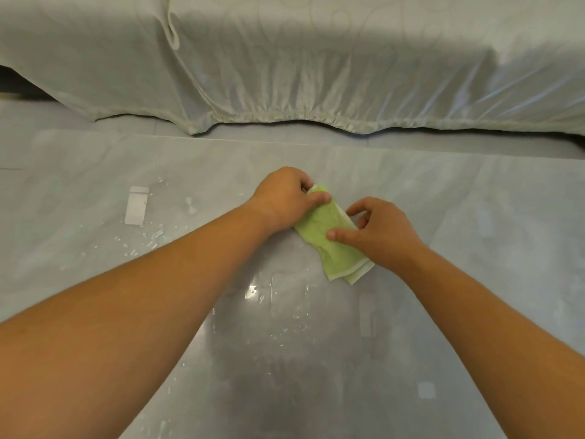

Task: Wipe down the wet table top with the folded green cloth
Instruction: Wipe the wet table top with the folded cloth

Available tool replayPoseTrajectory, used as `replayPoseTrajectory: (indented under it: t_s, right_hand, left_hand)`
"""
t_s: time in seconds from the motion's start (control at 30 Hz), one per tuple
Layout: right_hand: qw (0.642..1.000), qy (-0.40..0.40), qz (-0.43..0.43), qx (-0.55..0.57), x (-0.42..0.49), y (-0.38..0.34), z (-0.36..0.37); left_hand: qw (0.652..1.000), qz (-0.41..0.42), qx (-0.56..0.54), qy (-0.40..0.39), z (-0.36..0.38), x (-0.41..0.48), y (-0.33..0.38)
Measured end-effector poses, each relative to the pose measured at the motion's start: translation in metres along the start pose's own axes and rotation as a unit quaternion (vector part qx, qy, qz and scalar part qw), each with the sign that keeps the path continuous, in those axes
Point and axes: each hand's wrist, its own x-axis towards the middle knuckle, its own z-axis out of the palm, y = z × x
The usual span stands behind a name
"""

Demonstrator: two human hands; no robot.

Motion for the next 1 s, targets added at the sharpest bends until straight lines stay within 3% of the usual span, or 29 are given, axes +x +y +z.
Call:
replayPoseTrajectory:
  t_s: [0.2, 0.27, 0.33, 0.43, 0.57, 0.67, 0.73, 0.83, 1.0]
  right_hand:
    - [0.992, -0.006, -0.038, 0.118, -0.011, 0.001, -0.003]
    - [0.988, 0.050, -0.066, 0.129, -0.003, -0.005, -0.012]
    - [0.980, 0.139, -0.127, 0.067, 0.008, -0.015, -0.023]
    - [0.944, 0.235, -0.219, -0.074, 0.016, -0.023, -0.019]
    - [0.930, 0.180, -0.271, -0.169, 0.013, -0.002, 0.024]
    - [0.923, 0.205, -0.280, -0.167, 0.012, 0.000, 0.029]
    - [0.899, 0.238, -0.301, -0.213, 0.016, -0.006, 0.025]
    - [0.874, 0.186, -0.317, -0.317, 0.028, -0.010, 0.026]
    - [0.846, 0.119, -0.363, -0.373, 0.019, 0.009, 0.057]
  left_hand:
    - [0.980, 0.027, -0.196, -0.017, -0.008, -0.018, -0.003]
    - [0.969, 0.055, -0.242, -0.007, -0.016, -0.014, 0.003]
    - [0.964, 0.088, -0.251, 0.005, -0.028, -0.005, 0.011]
    - [0.979, 0.135, -0.156, 0.011, -0.043, 0.007, 0.010]
    - [0.986, 0.147, 0.080, 0.023, -0.037, -0.001, -0.029]
    - [0.970, 0.103, 0.215, 0.038, -0.028, -0.015, -0.055]
    - [0.953, 0.055, 0.293, 0.054, -0.022, -0.023, -0.065]
    - [0.938, 0.013, 0.340, 0.063, -0.012, -0.028, -0.077]
    - [0.934, 0.010, 0.348, 0.074, -0.006, -0.026, -0.083]
